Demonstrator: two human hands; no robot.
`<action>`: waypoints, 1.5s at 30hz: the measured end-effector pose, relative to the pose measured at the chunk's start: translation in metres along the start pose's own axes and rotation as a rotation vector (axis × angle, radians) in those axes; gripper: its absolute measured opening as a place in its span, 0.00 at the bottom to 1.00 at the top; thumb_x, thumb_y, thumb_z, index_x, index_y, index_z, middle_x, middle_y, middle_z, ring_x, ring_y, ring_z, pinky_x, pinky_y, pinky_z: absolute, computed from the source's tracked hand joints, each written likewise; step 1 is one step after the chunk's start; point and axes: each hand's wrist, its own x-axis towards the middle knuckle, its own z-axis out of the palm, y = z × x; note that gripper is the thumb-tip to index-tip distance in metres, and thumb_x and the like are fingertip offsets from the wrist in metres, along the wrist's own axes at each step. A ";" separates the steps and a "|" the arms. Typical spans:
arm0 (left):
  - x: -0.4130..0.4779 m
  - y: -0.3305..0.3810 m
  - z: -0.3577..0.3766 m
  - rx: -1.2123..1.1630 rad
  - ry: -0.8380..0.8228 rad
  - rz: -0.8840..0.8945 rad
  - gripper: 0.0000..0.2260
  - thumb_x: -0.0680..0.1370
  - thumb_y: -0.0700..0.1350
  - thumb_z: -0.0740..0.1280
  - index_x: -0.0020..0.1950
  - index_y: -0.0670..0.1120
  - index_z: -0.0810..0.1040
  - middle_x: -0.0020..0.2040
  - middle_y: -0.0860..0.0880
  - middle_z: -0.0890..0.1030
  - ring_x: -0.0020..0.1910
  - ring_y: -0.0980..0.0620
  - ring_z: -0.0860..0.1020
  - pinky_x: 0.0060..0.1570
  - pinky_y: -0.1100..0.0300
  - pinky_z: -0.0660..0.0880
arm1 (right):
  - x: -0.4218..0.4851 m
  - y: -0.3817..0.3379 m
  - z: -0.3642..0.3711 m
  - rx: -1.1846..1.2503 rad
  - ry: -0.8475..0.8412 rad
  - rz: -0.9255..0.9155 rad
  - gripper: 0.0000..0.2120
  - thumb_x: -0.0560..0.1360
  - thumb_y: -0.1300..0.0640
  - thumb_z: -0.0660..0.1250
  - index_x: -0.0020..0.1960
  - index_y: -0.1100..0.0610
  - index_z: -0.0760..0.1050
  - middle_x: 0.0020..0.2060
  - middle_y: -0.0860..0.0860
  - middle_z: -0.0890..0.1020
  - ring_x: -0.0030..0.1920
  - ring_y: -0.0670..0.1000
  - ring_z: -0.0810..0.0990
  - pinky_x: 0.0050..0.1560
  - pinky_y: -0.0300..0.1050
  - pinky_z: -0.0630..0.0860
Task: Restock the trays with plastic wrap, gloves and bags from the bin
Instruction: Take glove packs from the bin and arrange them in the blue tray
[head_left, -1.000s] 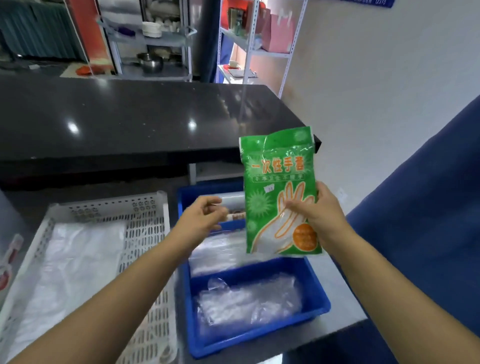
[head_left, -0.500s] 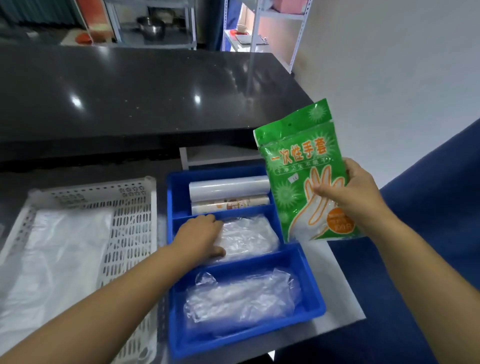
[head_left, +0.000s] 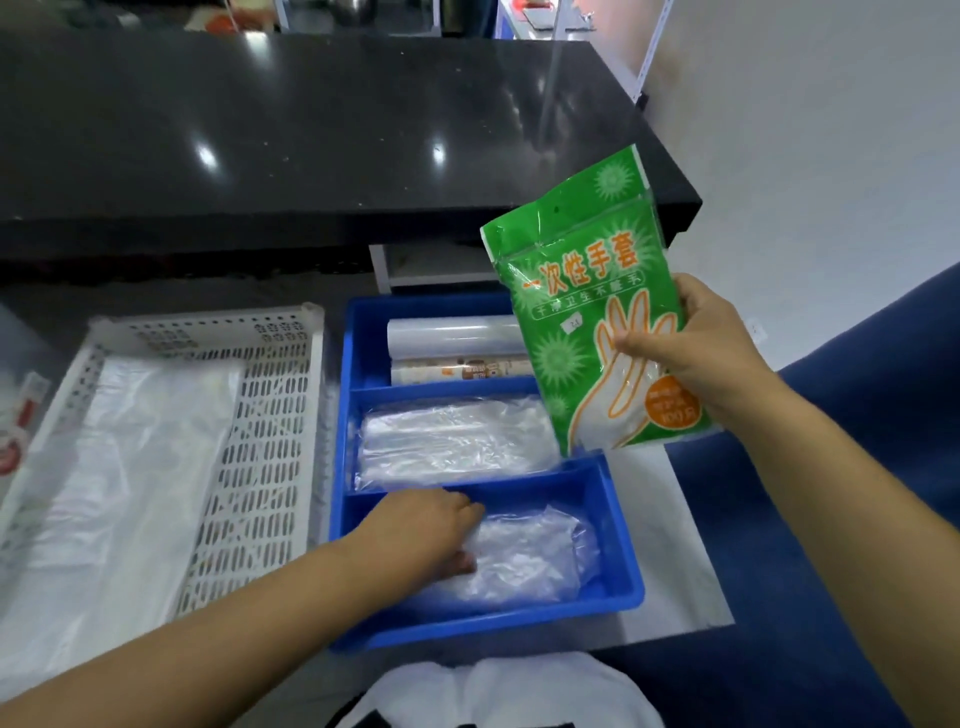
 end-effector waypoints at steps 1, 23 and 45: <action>0.001 0.003 0.003 0.002 -0.031 -0.048 0.21 0.74 0.55 0.63 0.64 0.46 0.70 0.60 0.46 0.76 0.57 0.44 0.75 0.52 0.50 0.73 | 0.000 -0.002 0.002 -0.010 -0.013 -0.017 0.18 0.66 0.64 0.75 0.47 0.47 0.75 0.38 0.41 0.85 0.38 0.42 0.84 0.31 0.31 0.77; -0.078 -0.056 -0.078 -0.723 0.443 -0.263 0.11 0.68 0.38 0.72 0.35 0.52 0.76 0.31 0.53 0.78 0.32 0.61 0.75 0.33 0.62 0.70 | -0.002 -0.037 0.034 -0.341 -0.420 -0.228 0.20 0.65 0.61 0.77 0.48 0.42 0.73 0.42 0.36 0.83 0.40 0.38 0.83 0.33 0.29 0.76; -0.115 -0.098 -0.075 -1.404 0.800 -0.506 0.10 0.70 0.33 0.70 0.45 0.47 0.80 0.35 0.47 0.84 0.31 0.51 0.81 0.30 0.62 0.78 | -0.037 0.016 0.126 -1.125 -0.822 -0.421 0.37 0.66 0.49 0.73 0.70 0.46 0.58 0.59 0.48 0.76 0.53 0.53 0.75 0.45 0.48 0.73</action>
